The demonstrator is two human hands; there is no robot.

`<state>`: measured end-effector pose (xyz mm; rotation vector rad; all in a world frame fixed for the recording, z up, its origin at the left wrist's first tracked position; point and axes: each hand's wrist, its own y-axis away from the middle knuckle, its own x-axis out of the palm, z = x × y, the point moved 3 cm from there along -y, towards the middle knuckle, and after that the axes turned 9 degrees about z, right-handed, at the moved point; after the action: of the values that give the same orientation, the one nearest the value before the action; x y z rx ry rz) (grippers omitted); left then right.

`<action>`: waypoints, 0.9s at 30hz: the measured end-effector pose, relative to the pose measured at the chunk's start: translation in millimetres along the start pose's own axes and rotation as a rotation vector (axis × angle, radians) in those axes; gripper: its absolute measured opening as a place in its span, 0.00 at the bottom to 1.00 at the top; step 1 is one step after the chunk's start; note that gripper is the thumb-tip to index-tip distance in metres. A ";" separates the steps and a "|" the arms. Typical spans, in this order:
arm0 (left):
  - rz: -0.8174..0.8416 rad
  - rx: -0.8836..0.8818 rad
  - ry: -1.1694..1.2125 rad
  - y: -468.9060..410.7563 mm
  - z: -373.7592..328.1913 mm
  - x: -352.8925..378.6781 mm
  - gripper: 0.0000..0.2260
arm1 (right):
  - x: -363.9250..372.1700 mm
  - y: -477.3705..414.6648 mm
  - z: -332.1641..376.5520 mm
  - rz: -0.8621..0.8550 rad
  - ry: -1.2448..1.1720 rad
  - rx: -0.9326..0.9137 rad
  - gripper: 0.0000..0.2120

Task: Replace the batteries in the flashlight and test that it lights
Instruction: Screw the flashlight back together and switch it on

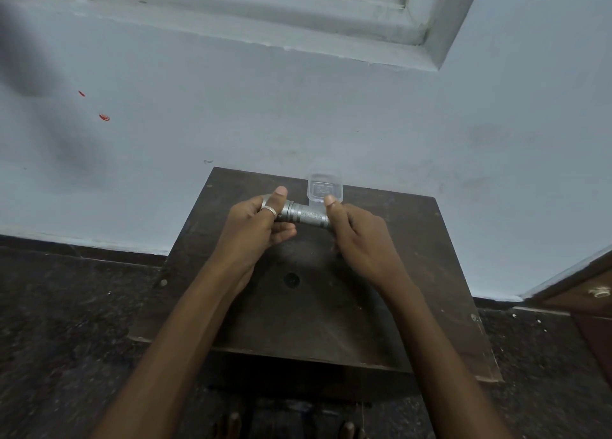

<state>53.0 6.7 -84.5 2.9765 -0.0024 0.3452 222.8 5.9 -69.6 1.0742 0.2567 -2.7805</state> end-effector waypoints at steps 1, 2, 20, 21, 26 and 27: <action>0.014 0.003 -0.003 0.2 0.0 0.7 0.12 | 0.3 -0.3 0.0 -0.015 0.024 -0.012 0.30; 0.027 0.005 -0.005 0.5 0.1 1.5 0.12 | 0.1 -0.4 -0.5 -0.031 0.063 -0.029 0.30; 0.076 -0.038 0.250 2.5 -0.4 10.4 0.07 | 16.4 3.8 11.6 -0.272 -1.007 0.231 0.17; 0.083 -0.044 0.239 3.1 -0.1 10.8 0.08 | 18.2 4.3 12.9 -0.306 -1.044 0.231 0.16; 0.093 -0.075 0.216 3.0 -0.6 11.1 0.12 | 19.4 5.0 16.0 -0.373 -1.058 0.191 0.12; 0.092 -0.086 0.223 2.6 -1.0 10.5 0.15 | 19.6 5.4 16.2 -0.375 -1.053 0.187 0.12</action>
<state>62.9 4.5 -80.8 2.8423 -0.1274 0.6685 199.0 -4.3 -71.6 -0.5626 0.0548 -3.2748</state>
